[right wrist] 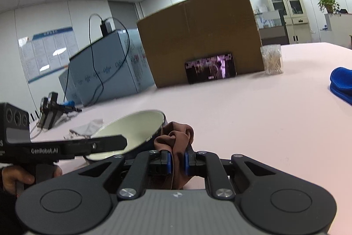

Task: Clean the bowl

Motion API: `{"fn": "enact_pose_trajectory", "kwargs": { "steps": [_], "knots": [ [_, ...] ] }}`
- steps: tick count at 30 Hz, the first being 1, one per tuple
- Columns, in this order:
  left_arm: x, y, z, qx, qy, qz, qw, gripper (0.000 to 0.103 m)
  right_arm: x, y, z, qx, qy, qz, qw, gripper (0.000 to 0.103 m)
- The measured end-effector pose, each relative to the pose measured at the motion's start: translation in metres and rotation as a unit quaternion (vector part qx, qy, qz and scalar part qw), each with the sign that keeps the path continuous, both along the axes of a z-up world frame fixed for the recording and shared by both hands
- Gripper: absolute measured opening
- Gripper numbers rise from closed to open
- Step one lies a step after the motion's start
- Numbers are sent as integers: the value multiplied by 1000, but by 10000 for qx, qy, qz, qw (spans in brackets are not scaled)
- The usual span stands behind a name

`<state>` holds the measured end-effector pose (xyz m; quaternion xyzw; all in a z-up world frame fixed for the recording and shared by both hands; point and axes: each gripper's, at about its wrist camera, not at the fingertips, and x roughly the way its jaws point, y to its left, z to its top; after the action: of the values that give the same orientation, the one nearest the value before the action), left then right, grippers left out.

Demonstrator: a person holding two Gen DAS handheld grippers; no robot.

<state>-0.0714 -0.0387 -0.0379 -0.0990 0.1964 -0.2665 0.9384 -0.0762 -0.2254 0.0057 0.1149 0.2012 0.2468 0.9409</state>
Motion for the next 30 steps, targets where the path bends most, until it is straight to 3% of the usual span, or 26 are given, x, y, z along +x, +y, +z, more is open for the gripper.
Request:
{"fn": "enact_pose_trajectory", "kwargs": {
  "steps": [13,20,30],
  "knots": [
    [-9,0,2,101,-13,899,9959,87,4,9,0,-350,159,-15,9993,14],
    [-9,0,1,108,-49,963,9953,87,-7,0,0,9,-231,-4,9997,14],
    [-6,-1,1,186,70,1045,9943,87,-20,12,8,-342,-246,-121,9990,14]
  ]
}}
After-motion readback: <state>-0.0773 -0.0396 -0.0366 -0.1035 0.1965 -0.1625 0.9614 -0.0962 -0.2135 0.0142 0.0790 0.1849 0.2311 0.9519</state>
